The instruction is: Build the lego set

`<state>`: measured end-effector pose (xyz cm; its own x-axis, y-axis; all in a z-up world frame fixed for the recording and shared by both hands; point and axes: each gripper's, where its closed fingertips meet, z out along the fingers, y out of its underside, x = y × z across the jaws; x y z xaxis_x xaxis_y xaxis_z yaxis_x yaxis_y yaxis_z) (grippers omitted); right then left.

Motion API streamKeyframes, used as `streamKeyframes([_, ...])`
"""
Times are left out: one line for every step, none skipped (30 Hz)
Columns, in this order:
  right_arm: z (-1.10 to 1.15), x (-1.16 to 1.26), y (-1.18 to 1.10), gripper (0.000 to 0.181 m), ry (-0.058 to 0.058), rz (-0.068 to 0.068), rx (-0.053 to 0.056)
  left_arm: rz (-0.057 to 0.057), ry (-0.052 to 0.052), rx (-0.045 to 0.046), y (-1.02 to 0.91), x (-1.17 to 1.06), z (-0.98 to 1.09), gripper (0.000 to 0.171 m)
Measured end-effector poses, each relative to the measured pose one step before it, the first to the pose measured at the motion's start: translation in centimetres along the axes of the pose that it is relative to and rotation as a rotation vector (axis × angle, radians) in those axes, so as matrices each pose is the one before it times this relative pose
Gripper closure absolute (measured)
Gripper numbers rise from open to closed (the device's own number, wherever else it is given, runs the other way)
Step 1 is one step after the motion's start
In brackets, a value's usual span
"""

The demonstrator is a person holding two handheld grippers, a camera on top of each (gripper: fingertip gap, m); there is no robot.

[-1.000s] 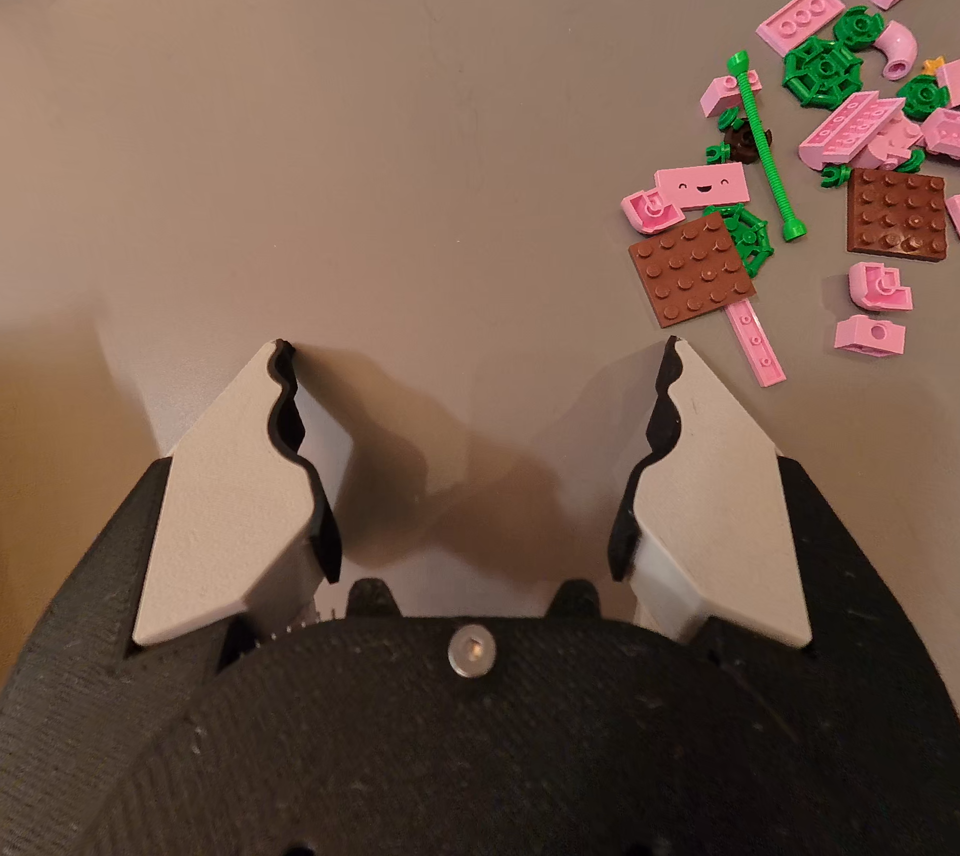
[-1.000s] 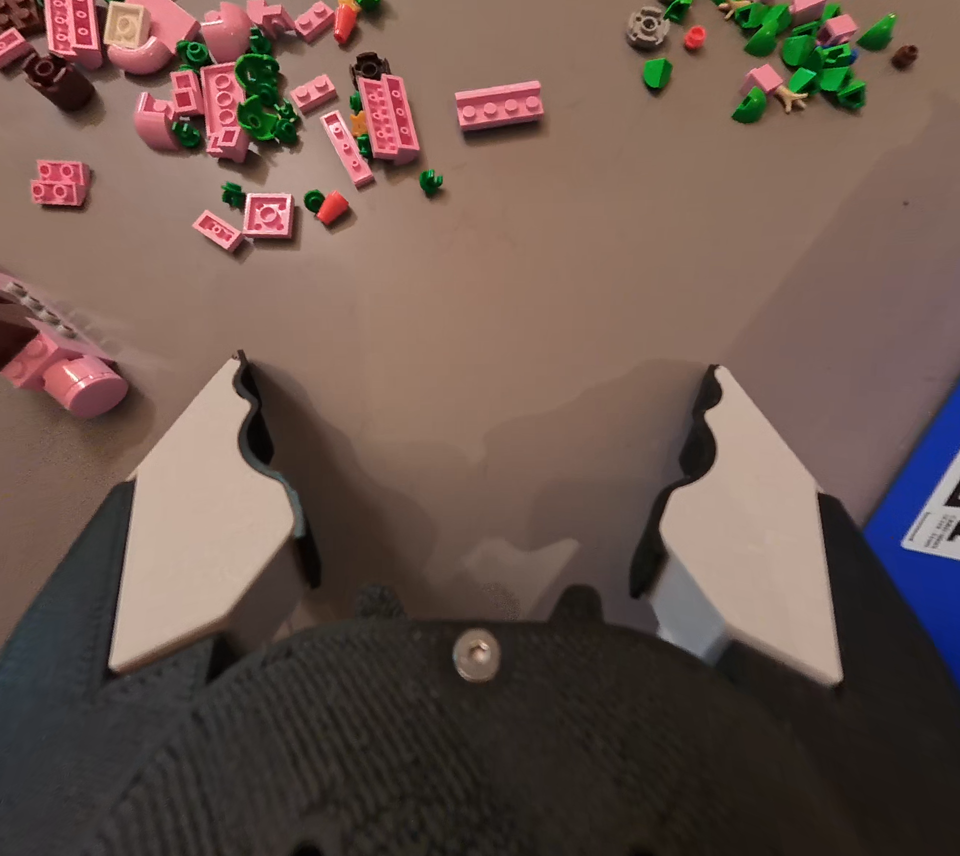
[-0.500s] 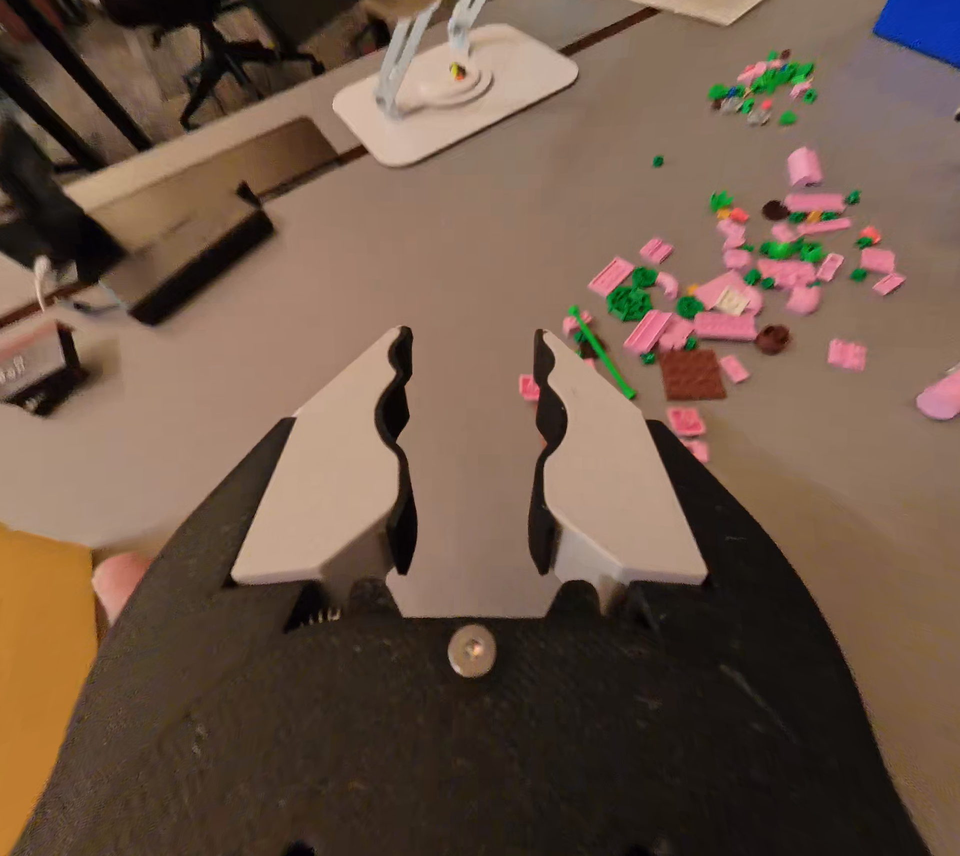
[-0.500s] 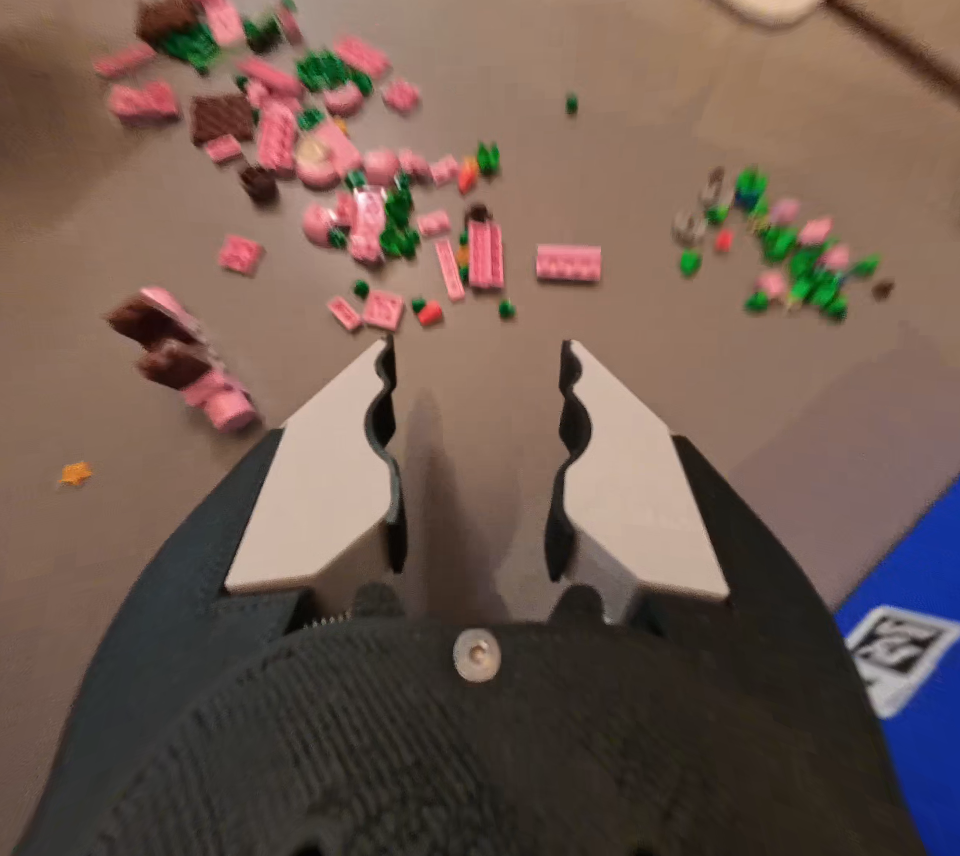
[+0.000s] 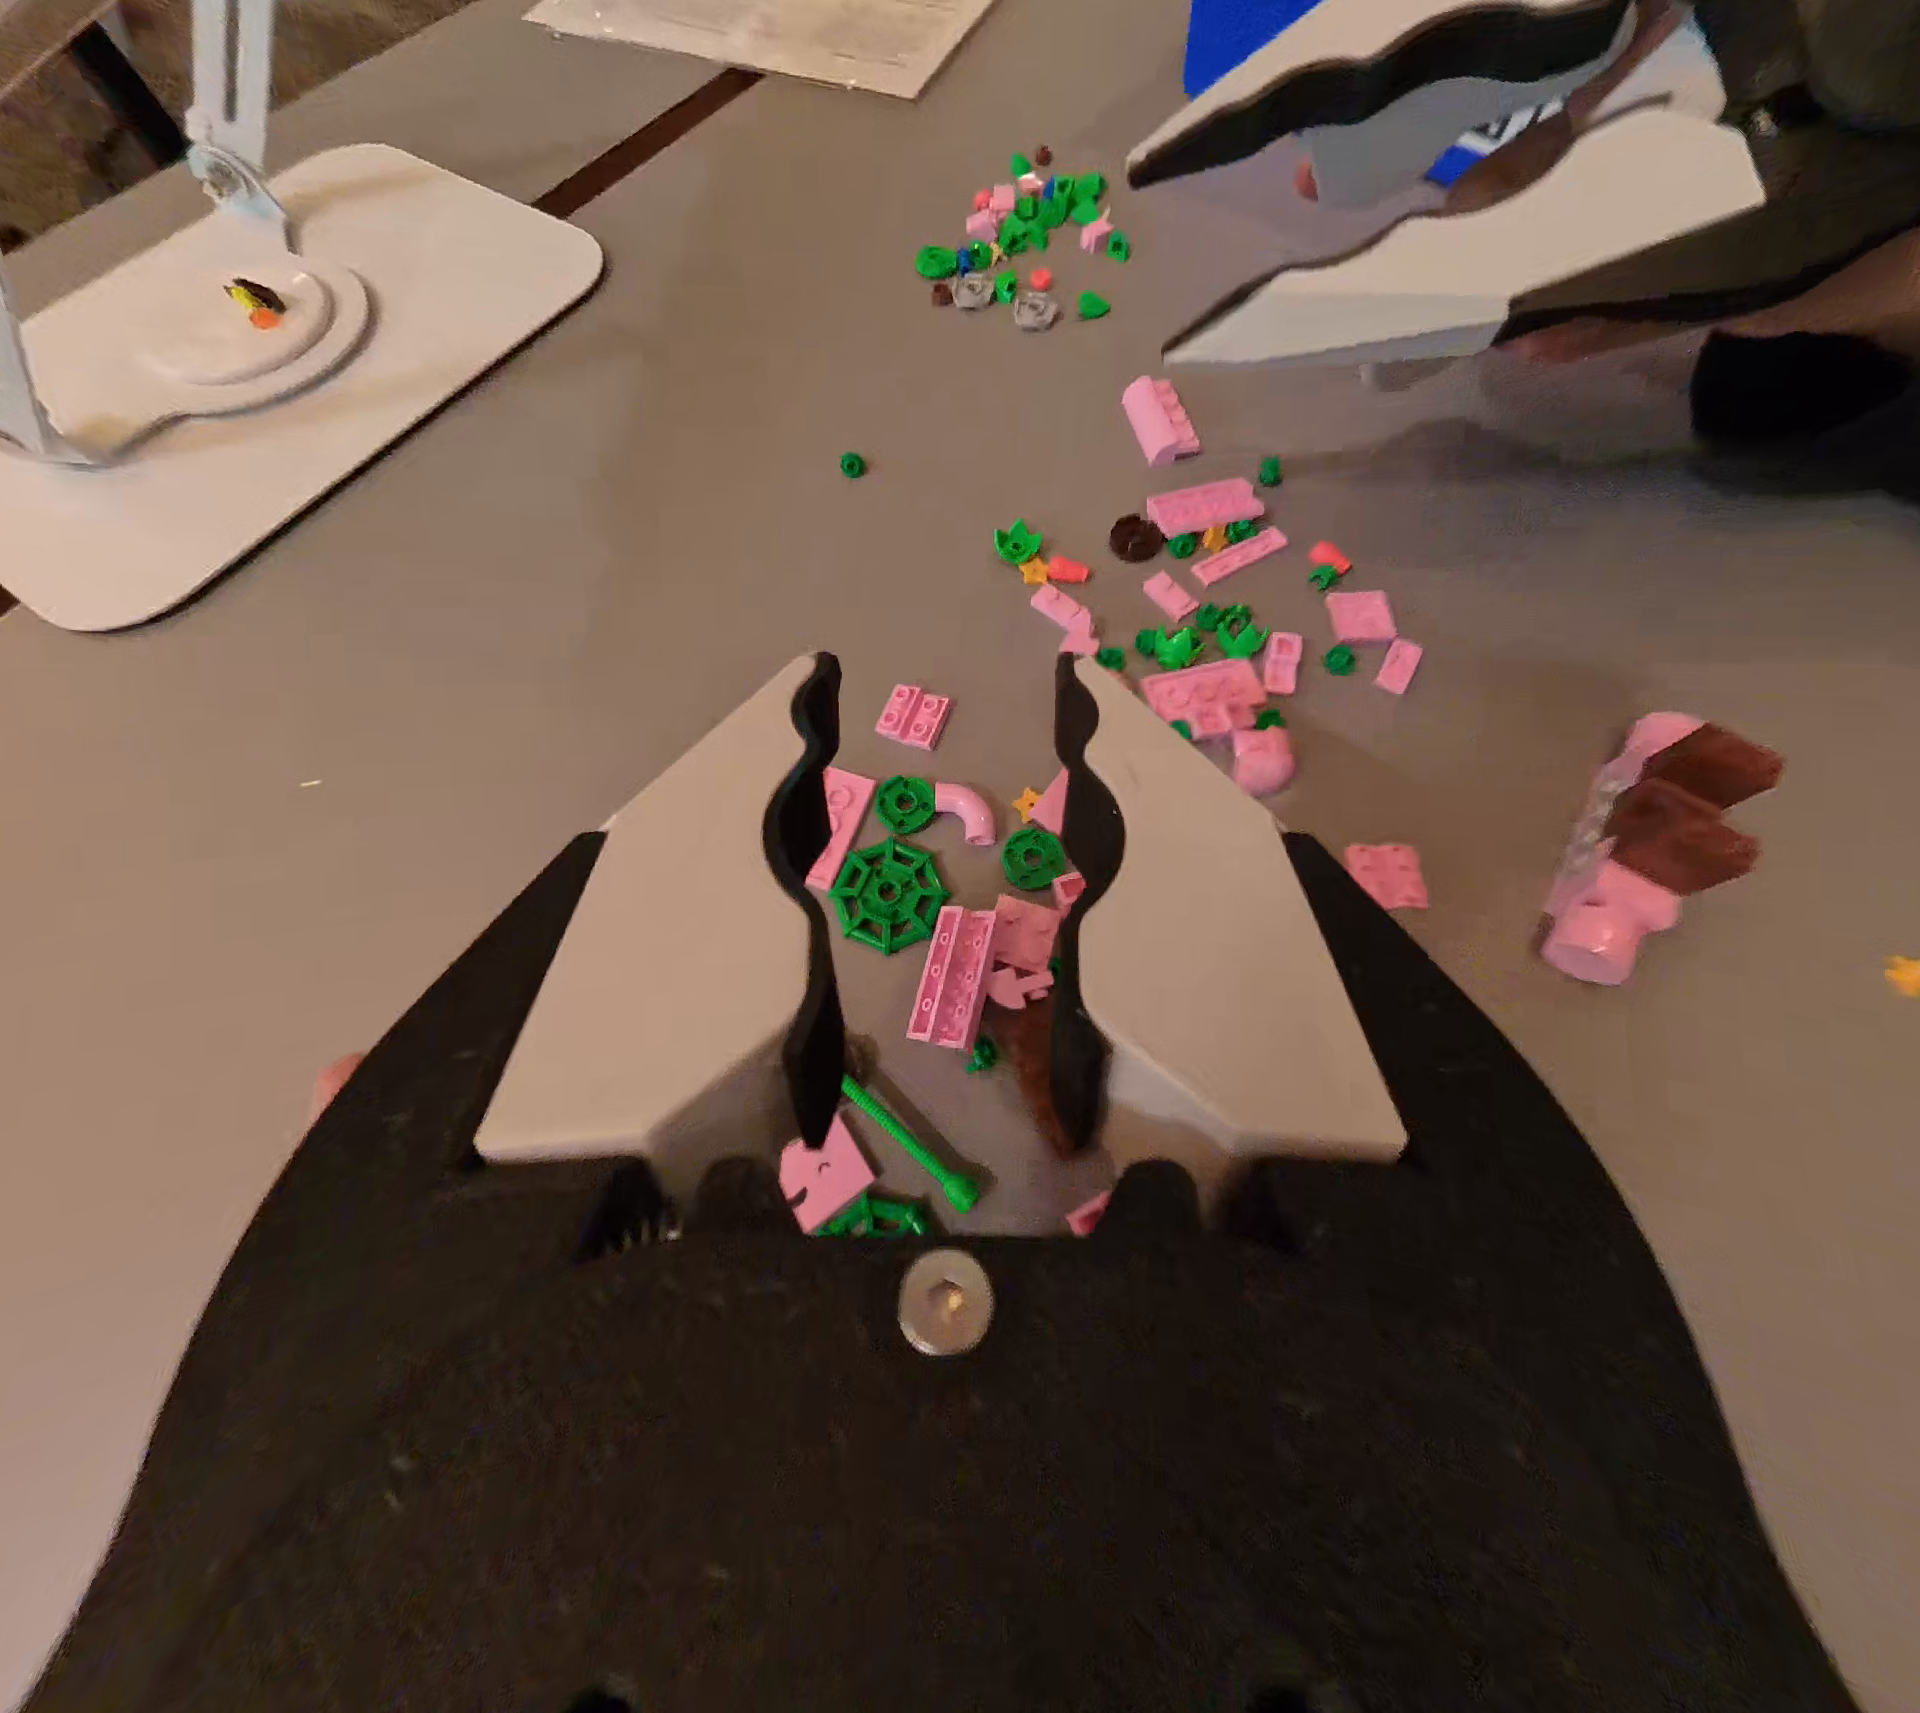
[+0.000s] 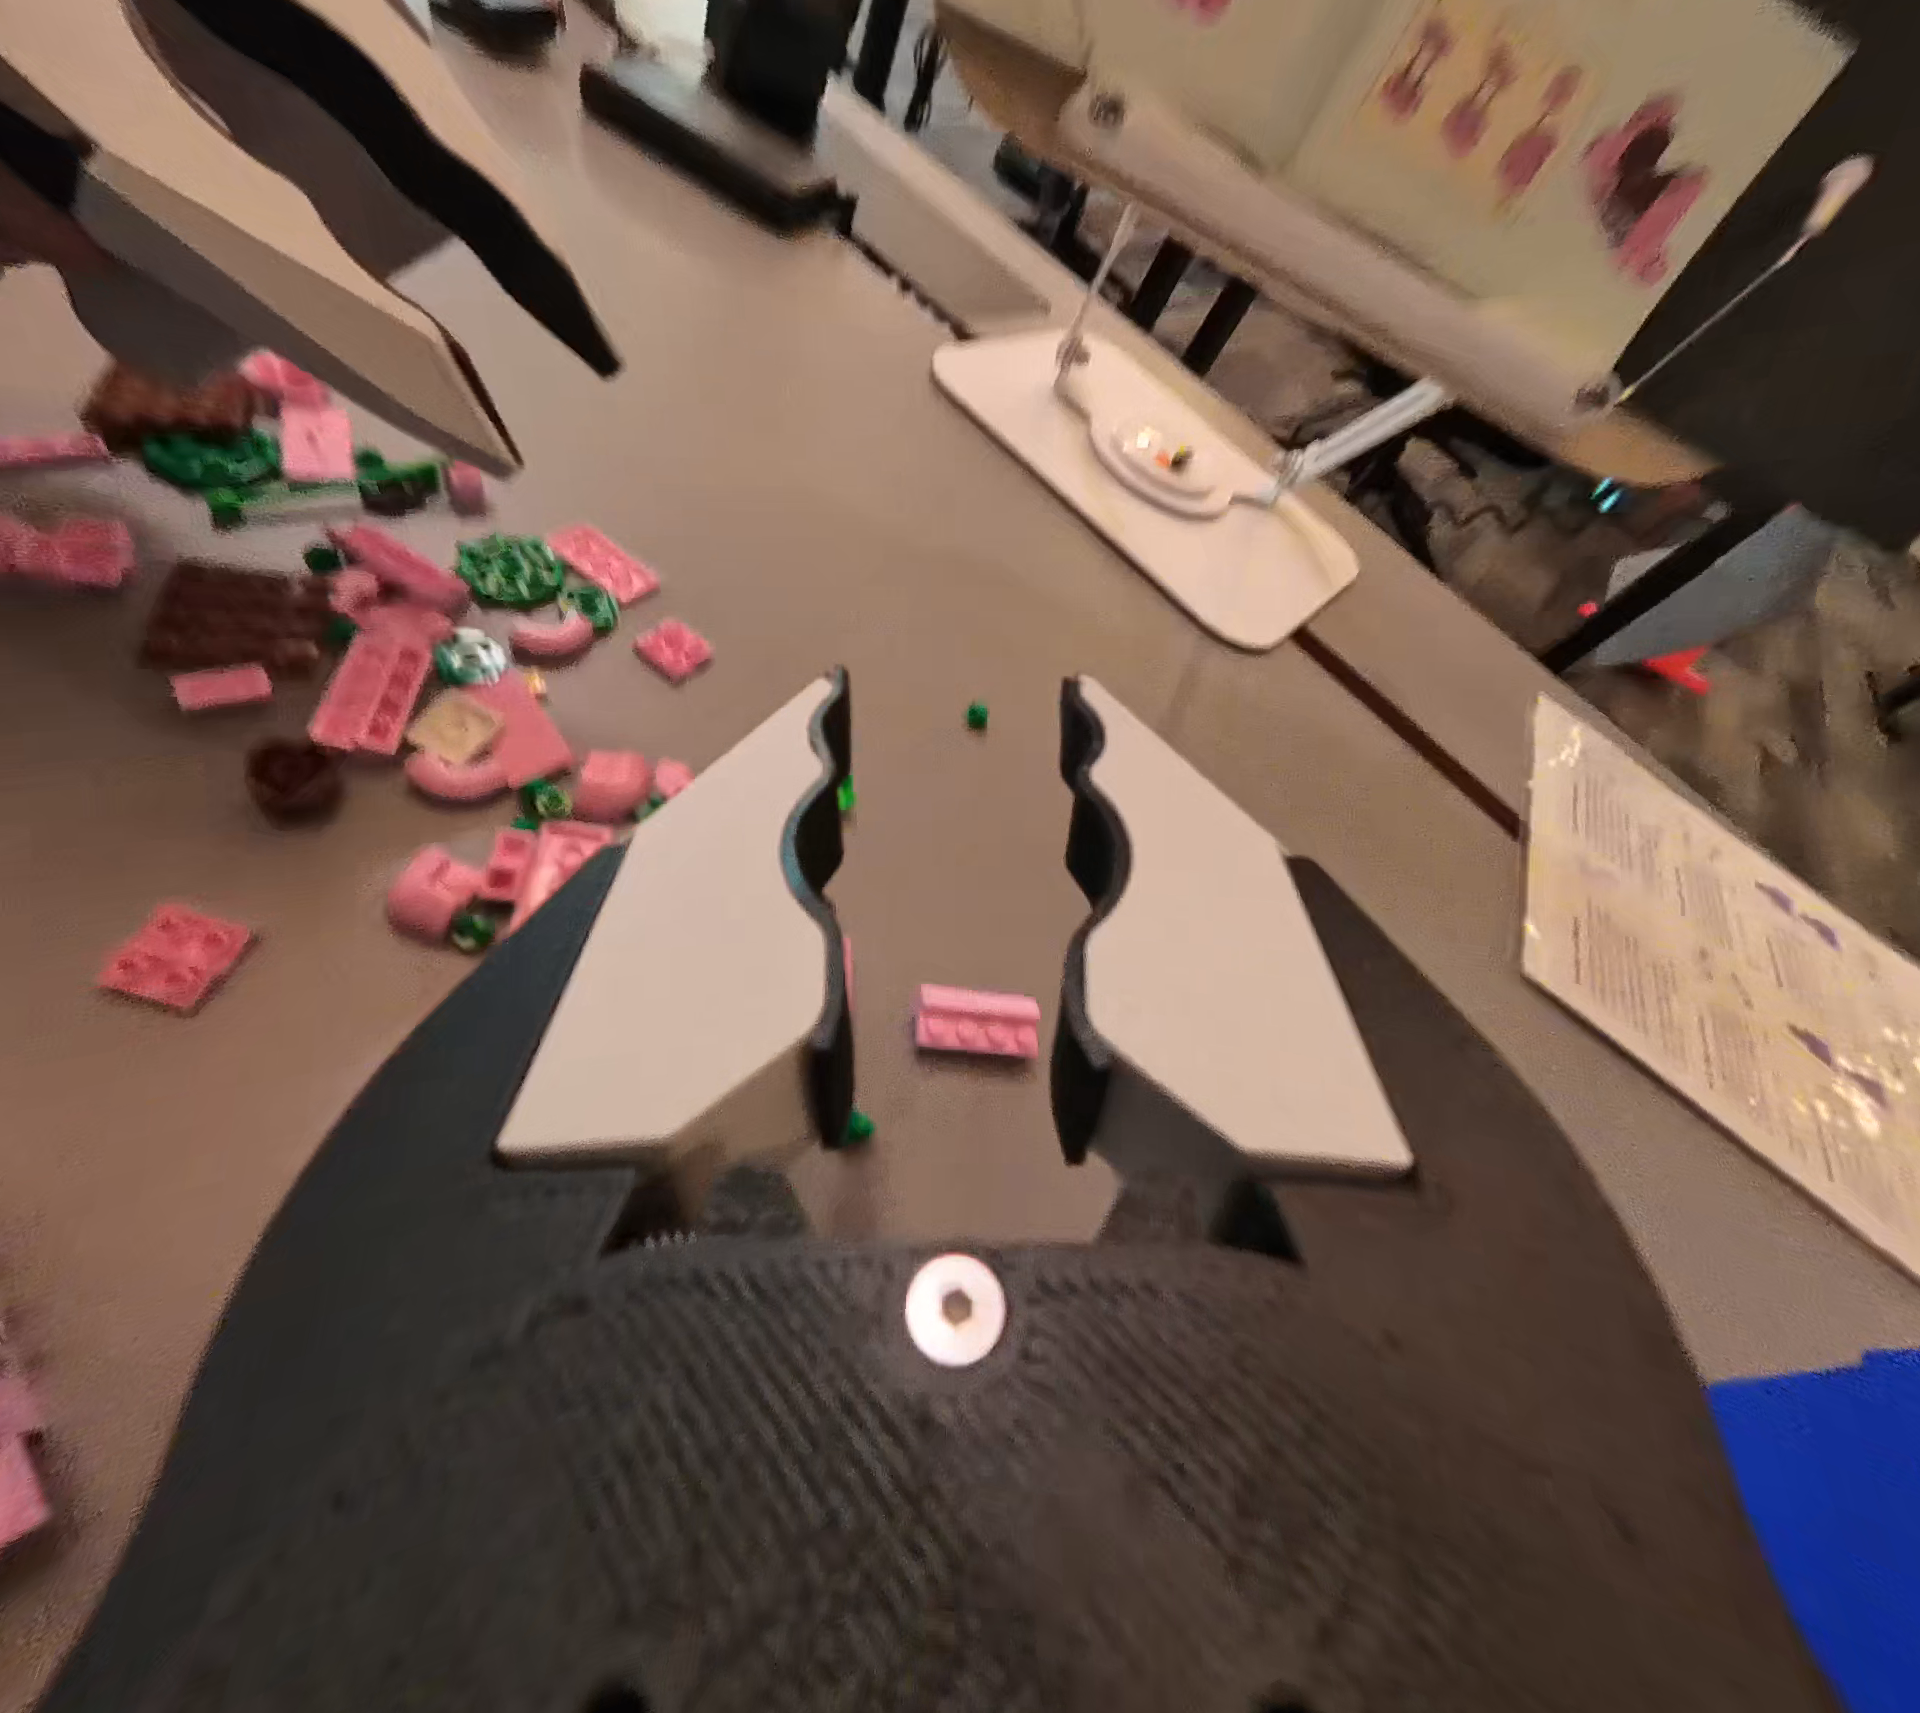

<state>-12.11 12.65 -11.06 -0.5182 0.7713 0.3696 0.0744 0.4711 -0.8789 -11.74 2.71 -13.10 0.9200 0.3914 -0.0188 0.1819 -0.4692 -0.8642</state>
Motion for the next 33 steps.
streamKeyframes([0.102, 0.397, 0.766, 0.142, 0.0171, -0.0099, -0.0172, 0.0211, -0.0096, 0.01051, 0.477, 0.049, 0.154, 0.132])
streamKeyframes([0.012, 0.519, 0.436, 0.144, 0.0184, 0.0068, 0.0015, 0.0183, 0.0031, 0.00324, 0.243, 0.141, -0.08, 0.133])
streamKeyframes([0.023, 0.317, 0.188, 0.144, -0.0019, 0.0351, 0.0069, 0.0217, 0.0083, 0.00626, 0.075, 0.119, -0.222, 0.132])
streamKeyframes([0.055, -0.011, 0.044, 0.143, -0.027, 0.0567, 0.0029, 0.0169, -0.009, 0.01397, 0.053, -0.214, -0.255, 0.132])
streamKeyframes([0.06, -0.2, -0.018, 0.139, -0.0375, 0.0644, 0.002, -0.0015, -0.0164, 0.02088, -0.002, -0.384, -0.26, 0.131])
streamKeyframes([0.072, -0.198, 0.026, 0.134, -0.0326, 0.0595, 0.0023, -0.0171, 0.0067, 0.02787, -0.24, -0.101, -0.222, 0.13])
streamKeyframes([0.075, -0.204, 0.143, 0.131, -0.0268, 0.0426, -0.0018, -0.0329, 0.0266, 0.02295, -0.374, 0.172, -0.223, 0.13])
streamKeyframes([0.078, -0.154, 0.246, 0.129, -0.0178, 0.0238, -0.0058, -0.0363, 0.0309, 0.01674, -0.38, 0.286, -0.199, 0.13])
streamKeyframes([0.109, -0.035, 0.28, 0.128, -0.0061, 0.0083, -0.0075, -0.0274, 0.02, 0.01189, -0.277, 0.198, -0.168, 0.13])
streamKeyframes([0.129, 0.004, 0.308, 0.127, -0.0007, -0.0032, -0.0087, -0.0143, 0.0035, 0.00621, -0.093, 0.023, -0.115, 0.13])
streamKeyframes([0.153, 0.01, 0.334, 0.127, 0.0009, -0.008, -0.0094, -0.0011, -0.0113, -0.00003, 0.049, -0.16, -0.07, 0.13])
streamKeyframes([0.166, 0.014, 0.324, 0.126, 0.0005, -0.0035, -0.0077, 0.0075, -0.0211, -0.00273, 0.14, -0.341, -0.009, 0.13])
streamKeyframes([0.147, 0.0, 0.229, 0.126, -0.0038, 0.0053, -0.0056, 0.0108, -0.0257, -0.00227, 0.173, -0.48, 0.02, 0.13])
streamKeyframes([0.043, 0.007, 0.045, 0.125, -0.0081, 0.0105, -0.0052, 0.0078, -0.0343, -0.00143, 0.252, -0.718, 0.008, 0.13])
streamKeyframes([-0.055, 0.075, -0.092, 0.124, -0.004, 0.0158, 0.0067, -0.002, -0.0505, 0.00061, 0.286, -1.151, -0.065, 0.129])
streamKeyframes([-0.136, 0.113, -0.193, 0.124, -0.0016, 0.0159, 0.0151, -0.0145, -0.0662, 0.01134, 0.132, -1.621, -0.174, 0.127])
streamKeyframes([-0.149, 0.122, -0.208, 0.125, -0.0012, 0.0149, 0.0162, -0.0283, -0.0797, 0.03095, -0.228, -2.122, -0.264, 0.122])
streamKeyframes([-0.12, 0.097, -0.127, 0.126, -0.0029, 0.0142, 0.0104, -0.0502, -0.0827, 0.04553, -0.682, -2.441, -0.257, 0.115])
streamKeyframes([-0.071, 0.015, -0.048, 0.126, -0.0069, 0.0124, 0.0044, -0.0645, -0.0624, 0.04336, -1.011, -2.316, -0.136, 0.11])
streamKeyframes([-0.041, -0.052, -0.003, 0.127, -0.0084, 0.009, 0.0004, -0.0604, -0.0367, 0.0366, -1.202, -1.976, -0.009, 0.105])
streamKeyframes([-0.033, -0.082, 0.018, 0.127, -0.0061, 0.0053, -0.0007, -0.0452, -0.026, 0.03768, -1.383, -1.763, 0.155, 0.102])
streamKeyframes([-0.015, -0.104, 0.004, 0.127, -0.0031, 0.0, 0.0002, -0.0281, -0.0252, 0.03349, -1.394, -1.573, 0.337, 0.098])
streamKeyframes([-0.015, -0.111, -0.01, 0.128, 0.0006, -0.006, 0.0008, -0.0142, -0.0263, 0.02731, -1.263, -1.383, 0.502, 0.097])
streamKeyframes([-0.015, -0.134, -0.035, 0.128, 0.0023, -0.0119, 0.0003, -0.0091, -0.0218, 0.0167, -1.036, -1.122, 0.633, 0.096])
streamKeyframes([-0.016, -0.12, -0.045, 0.128, 0.004, -0.016, -0.0009, -0.0011, -0.0165, 0.0135, -0.87, -0.901, 0.651, 0.095])
streamKeyframes([-0.051, -0.109, -0.109, 0.129, 0.005, -0.0168, 0.0006, 0.0076, -0.0209, 0.00852, -0.699, -0.862, 0.635, 0.095])
streamKeyframes([-0.093, -0.11, -0.193, 0.129, 0.0047, -0.0145, 0.005, 0.0057, -0.0274, 0.00406, -0.505, -0.874, 0.606, 0.096])
streamKeyframes([-0.12, -0.042, -0.263, 0.129, 0.0063, -0.0112, 0.0088, 0.002, -0.0226, 0.00193, -0.319, -0.723, 0.592, 0.096])
streamKeyframes([-0.115, 0.026, -0.251, 0.13, 0.0076, -0.0088, 0.0085, -0.0029, -0.0102, -0.00021, -0.156, -0.48, 0.534, 0.095])
streamKeyframes([-0.104, 0.058, -0.183, 0.13, 0.0076, -0.0089, 0.0051, -0.0083, 0.0171, 0.00384, -0.124, -0.04, 0.404, 0.093])
streamKeyframes([-0.095, 0.115, -0.177, 0.131, 0.0098, -0.0098, 0.0034, -0.0102, 0.0136, 0.00365, -0.049, -0.083, 0.271, 0.092])
streamKeyframes([-0.097, 0.165, -0.171, 0.131, 0.0116, -0.0096, 0.0047, -0.0085, 0.0071, 0.00467, -0.067, -0.187, 0.193, 0.091])
streamKeyframes([-0.098, 0.186, -0.164, 0.131, 0.0116, -0.0059, 0.0063, -0.0013, 0.0013, -0.00502, 0.008, -0.296, 0.137, 0.092])
